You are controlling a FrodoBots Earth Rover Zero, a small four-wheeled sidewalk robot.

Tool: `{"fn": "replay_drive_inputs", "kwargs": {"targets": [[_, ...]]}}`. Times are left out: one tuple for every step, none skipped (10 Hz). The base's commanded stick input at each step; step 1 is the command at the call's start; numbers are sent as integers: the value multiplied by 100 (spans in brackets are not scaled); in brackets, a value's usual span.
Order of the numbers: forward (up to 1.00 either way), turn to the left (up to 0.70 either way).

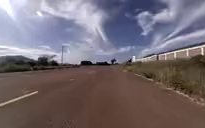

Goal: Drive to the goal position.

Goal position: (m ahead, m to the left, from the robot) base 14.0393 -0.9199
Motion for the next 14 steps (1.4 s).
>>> {"fn": "replay_drive_inputs", "kwargs": {"targets": [[85,-33],[85,-21],[85,-3],[85,0],[85,0],[85,0],[85,0],[85,0],[85,0],[85,0],[85,0],[85,0],[85,0],[85,0]]}}
